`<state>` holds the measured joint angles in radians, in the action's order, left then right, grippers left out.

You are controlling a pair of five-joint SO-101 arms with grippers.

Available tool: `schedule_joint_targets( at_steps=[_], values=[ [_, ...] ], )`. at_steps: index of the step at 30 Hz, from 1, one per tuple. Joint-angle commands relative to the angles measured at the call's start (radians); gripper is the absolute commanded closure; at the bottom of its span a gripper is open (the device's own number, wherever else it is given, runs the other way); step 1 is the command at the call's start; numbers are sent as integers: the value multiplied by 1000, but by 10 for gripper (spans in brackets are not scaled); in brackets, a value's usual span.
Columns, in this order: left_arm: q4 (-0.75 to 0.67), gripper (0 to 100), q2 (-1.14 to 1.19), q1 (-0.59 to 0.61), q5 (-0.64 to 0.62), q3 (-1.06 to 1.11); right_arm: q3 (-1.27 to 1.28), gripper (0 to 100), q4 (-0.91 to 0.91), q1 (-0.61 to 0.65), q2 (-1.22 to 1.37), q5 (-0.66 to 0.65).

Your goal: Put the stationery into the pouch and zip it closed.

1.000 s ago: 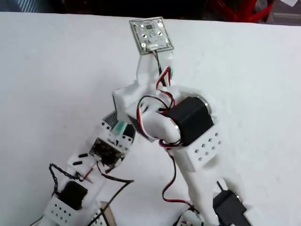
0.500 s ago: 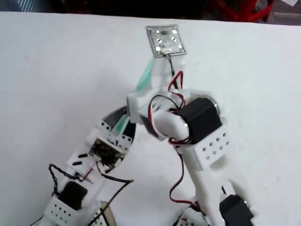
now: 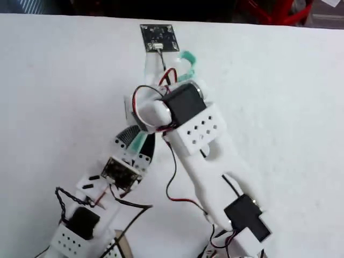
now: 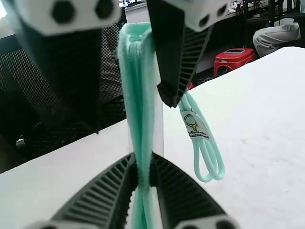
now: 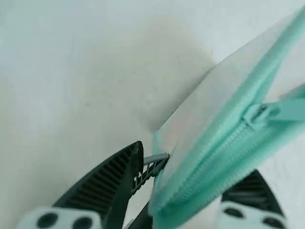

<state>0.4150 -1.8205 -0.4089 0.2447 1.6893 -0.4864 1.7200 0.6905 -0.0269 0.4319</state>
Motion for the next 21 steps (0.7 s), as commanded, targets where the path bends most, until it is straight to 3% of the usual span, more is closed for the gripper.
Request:
schedule_joint_targets(
  at_steps=[1, 3, 7, 11, 17, 21],
  values=[
    [-6, 976, -7, -8, 6, -3, -34, 914, -1, -16, -45, -17],
    [-6, 972, -7, -8, 6, -6, -31, 989, -1, -36, -77, -97],
    [-2, 887, -7, -4, -5, -11, -31, 985, -1, -128, -130, -212],
    [28, 766, -7, 88, -193, -55, -31, 981, -1, -249, -139, -361],
    [313, 723, -7, 239, -359, -298, -31, 981, -1, -337, -99, -944],
    [345, 723, -7, 251, -371, -321, -51, 981, -2, -343, -102, -1224]
  ],
)
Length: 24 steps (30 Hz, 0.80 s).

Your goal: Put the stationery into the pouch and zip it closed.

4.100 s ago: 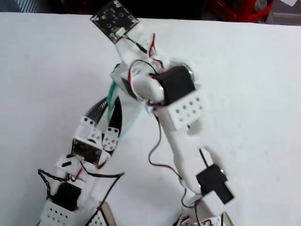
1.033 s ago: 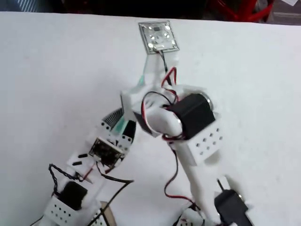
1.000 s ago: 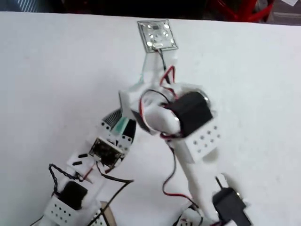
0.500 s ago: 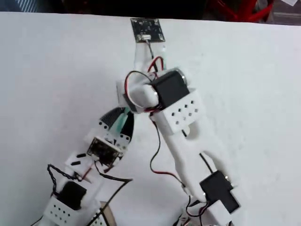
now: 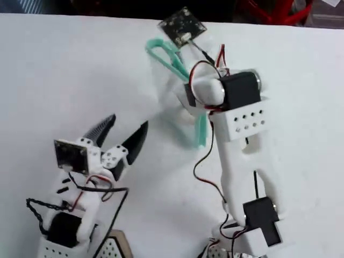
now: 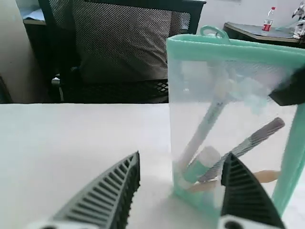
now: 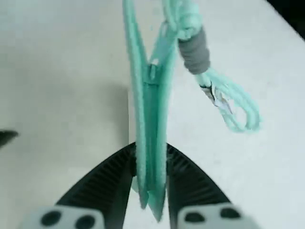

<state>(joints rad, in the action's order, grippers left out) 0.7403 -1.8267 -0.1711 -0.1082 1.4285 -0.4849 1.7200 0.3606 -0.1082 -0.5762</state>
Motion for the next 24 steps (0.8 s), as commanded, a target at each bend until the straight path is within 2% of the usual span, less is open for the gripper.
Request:
schedule_joint_targets(
  at_steps=[1, 5, 10, 16, 19, 24],
  values=[
    [21, 724, -1, 13, -18, -60, -64, 981, -2, -10, -27, -238],
    [20, 725, -1, 16, -23, -63, -74, 981, -4, 31, -59, -298],
    [-20, 762, 1, -5, -46, -133, 23, 981, -2, 50, -110, -301],
    [-64, 782, 4, -58, -78, -175, 256, 981, -5, 51, -271, -301],
    [-60, 782, 10, -130, -81, -207, 387, 981, -8, 53, -401, -304],
    [9, 784, 248, -202, -106, -433, 595, 981, -39, 53, -662, -307]
  ],
)
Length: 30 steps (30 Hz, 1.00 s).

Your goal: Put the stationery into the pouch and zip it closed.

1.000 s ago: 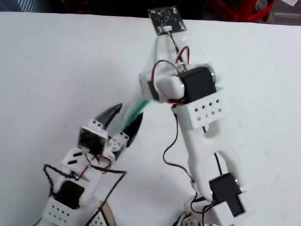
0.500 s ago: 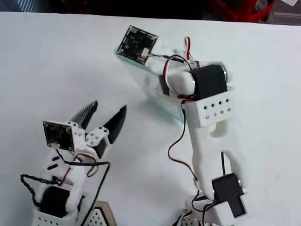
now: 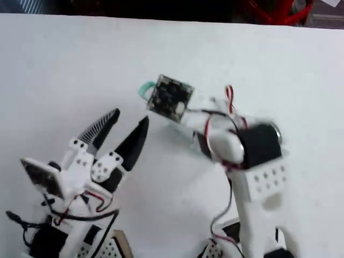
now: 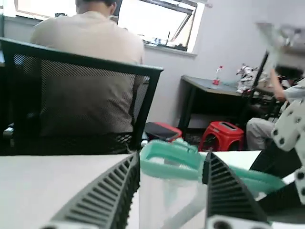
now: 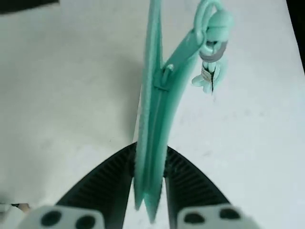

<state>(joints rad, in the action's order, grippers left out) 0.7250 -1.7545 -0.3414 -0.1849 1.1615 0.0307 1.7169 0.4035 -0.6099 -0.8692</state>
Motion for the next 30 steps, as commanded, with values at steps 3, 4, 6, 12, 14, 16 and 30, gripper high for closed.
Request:
schedule_joint_targets(
  at_steps=[3, 4, 6, 12, 14, 16, 30],
  values=[
    [97, 782, 427, -31, -34, -399, 238, 981, -153, 10, -305, -14],
    [133, 782, 512, -38, -34, -491, 296, 981, -197, 10, -344, -14],
    [222, 782, 679, -39, -34, -689, 396, 981, -257, 8, -409, -14],
    [621, 781, 1136, -33, 64, -1386, 562, 981, -292, 8, -506, -11],
    [758, 781, 1285, -35, 92, -1634, 586, 981, -295, 10, -538, -11],
    [893, 781, 1438, -39, 100, -1881, 611, 981, -314, 10, -573, -8],
    [1062, 784, 1848, 12, 155, -2176, 1074, 981, -507, 162, -875, -78]
  ],
)
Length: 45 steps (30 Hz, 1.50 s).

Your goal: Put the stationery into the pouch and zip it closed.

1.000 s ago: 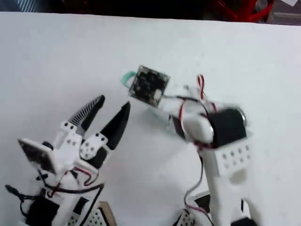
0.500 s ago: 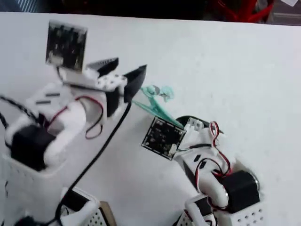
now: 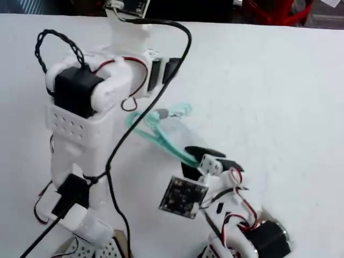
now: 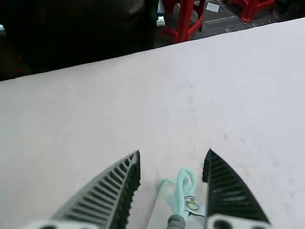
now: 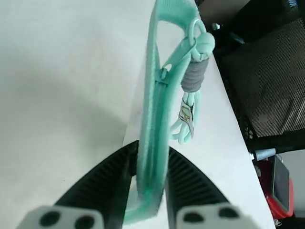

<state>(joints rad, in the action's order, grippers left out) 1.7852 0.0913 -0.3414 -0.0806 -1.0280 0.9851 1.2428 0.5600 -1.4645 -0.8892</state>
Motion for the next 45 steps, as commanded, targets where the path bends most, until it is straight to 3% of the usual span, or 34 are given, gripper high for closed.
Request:
schedule_joint_targets(
  at_steps=[1, 9, 13, 20, 28, 38, 45],
  values=[
    [2, 785, 2, 12, 72, 46, 164, 981, -53, 5, -41, -86],
    [2, 783, 4, 50, 98, 382, 427, 981, -174, -77, -231, -107],
    [2, 785, -13, 45, 169, 500, 519, 981, -174, -77, -335, -106],
    [-18, 783, -24, -8, 175, 672, 525, 981, -179, -77, -335, -32],
    [-298, 782, -24, 8, 129, 927, 529, 981, -176, -61, -337, -29],
    [-124, 782, -31, 7, 244, 904, 545, 981, -202, -68, -335, -32],
    [-5, 781, -25, -1, 259, 798, 565, 981, -216, -67, -335, -37]
  ],
)
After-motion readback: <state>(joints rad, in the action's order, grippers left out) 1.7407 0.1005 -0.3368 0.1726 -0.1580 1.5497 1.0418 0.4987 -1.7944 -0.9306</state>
